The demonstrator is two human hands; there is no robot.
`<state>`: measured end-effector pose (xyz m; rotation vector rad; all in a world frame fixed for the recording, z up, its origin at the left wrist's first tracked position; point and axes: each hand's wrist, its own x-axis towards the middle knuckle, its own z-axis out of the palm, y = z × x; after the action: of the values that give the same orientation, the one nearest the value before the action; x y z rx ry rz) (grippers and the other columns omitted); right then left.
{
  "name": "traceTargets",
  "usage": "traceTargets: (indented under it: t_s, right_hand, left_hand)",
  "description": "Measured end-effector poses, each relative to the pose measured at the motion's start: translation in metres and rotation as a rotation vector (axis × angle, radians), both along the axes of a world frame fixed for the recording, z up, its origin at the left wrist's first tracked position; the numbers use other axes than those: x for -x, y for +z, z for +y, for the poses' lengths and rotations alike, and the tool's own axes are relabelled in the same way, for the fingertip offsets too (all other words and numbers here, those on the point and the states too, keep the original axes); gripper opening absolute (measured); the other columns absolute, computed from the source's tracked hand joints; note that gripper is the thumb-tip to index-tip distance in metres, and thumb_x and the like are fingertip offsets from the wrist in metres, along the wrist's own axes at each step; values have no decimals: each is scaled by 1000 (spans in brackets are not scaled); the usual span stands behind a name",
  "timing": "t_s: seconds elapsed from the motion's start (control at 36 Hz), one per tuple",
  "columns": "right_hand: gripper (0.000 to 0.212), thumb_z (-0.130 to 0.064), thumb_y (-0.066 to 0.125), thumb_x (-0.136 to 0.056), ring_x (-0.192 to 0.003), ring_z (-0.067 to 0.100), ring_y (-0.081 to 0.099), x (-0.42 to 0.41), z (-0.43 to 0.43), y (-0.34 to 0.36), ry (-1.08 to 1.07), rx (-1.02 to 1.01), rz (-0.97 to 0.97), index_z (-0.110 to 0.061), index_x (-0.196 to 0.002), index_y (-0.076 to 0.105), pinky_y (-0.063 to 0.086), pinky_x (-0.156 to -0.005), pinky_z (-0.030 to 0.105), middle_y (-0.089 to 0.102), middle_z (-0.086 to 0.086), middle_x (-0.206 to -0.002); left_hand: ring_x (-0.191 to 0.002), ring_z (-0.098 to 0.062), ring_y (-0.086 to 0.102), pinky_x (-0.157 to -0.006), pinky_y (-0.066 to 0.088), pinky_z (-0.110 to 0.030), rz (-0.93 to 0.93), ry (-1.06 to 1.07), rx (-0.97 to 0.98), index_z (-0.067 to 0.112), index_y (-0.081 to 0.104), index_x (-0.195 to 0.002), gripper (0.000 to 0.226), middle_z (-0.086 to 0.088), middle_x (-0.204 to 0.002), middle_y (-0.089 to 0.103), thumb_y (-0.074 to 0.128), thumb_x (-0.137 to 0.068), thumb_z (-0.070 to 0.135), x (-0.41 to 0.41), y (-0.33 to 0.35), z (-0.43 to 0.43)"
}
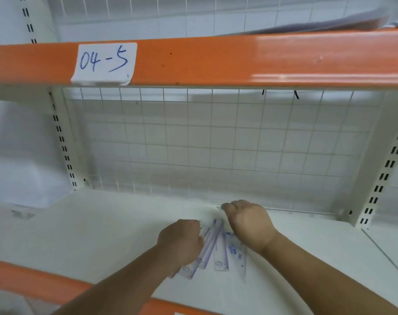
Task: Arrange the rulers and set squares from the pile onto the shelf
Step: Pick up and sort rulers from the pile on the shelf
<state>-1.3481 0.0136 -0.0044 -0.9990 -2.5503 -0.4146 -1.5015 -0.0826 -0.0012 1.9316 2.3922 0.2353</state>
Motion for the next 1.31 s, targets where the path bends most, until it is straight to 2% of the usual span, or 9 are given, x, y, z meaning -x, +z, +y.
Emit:
traceTargets:
  t_s: [0.08,0.17,0.36,0.44,0.78,0.89,0.97,1.17,1.31]
  right_hand:
    - [16,1,60,-81,-66,24,62,3,-4,14,-37,273,531,-10,-91,66,50,-56,31,66,4,-77]
    - [26,-7,38,-98,-63,17,54,7,-9,28,-46,839,945,-13,-81,57,45,-56,28,61,4,-76]
    - [30,-5,40,-99,-58,15,53,8,-19,33,35,1156,1188,-13,-77,59,47,-59,24,64,5,-73]
    - [27,0,38,-98,-60,13,58,5,-17,32,54,1237,1230,-10,-84,58,49,-58,22,66,4,-75]
    - [35,5,47,-92,-81,14,60,-20,-9,27,-20,1140,919,-15,-76,70,44,-71,21,69,1,-87]
    - [30,-1,40,-97,-74,14,56,-19,-12,24,-123,1121,931,-16,-90,65,43,-64,21,66,4,-89]
    - [19,-20,50,-97,-85,12,57,-14,-18,19,-98,975,677,-20,-112,61,46,-72,18,65,1,-104]
    - [83,-45,68,-81,-129,15,37,-4,-44,13,-79,505,191,-24,-148,24,38,-99,27,43,-3,-136]
    - [46,-34,56,-89,-120,19,42,-3,-51,6,-140,357,154,-19,-130,44,46,-87,30,47,0,-121]
  left_hand:
    - [-99,-21,58,-73,40,-26,-53,-17,3,14,55,-107,22,-3,-110,62,39,-97,26,1,0,1]
    - [-89,-20,54,-82,46,-31,-201,-51,-7,17,53,-106,23,-5,-106,61,42,-97,36,0,1,4]
    - [-65,-16,55,-61,47,-25,-1126,41,111,10,57,-98,29,-5,-80,63,38,-103,31,-1,16,1]
    - [-60,-15,54,-60,49,-25,-1211,30,158,7,59,-103,35,-6,-74,63,36,-104,33,1,21,-2]
    - [-62,-13,50,-60,47,-24,-1093,112,-62,8,64,-99,10,-4,-73,58,61,-93,16,20,9,3]
    - [-54,-12,51,-58,45,-24,-802,78,-154,17,59,-77,16,0,-64,62,58,-93,13,18,6,4]
    - [-57,-13,53,-66,49,-27,-737,51,-150,18,59,-75,22,2,-62,64,52,-96,16,13,4,1]
    - [-44,-15,47,-50,44,-23,-1196,249,-191,-3,62,-88,24,-10,-59,62,51,-99,15,3,11,-3]
    - [-48,-16,47,-51,46,-23,-1298,277,-141,-3,62,-93,24,-11,-63,60,48,-100,15,-2,13,-6]
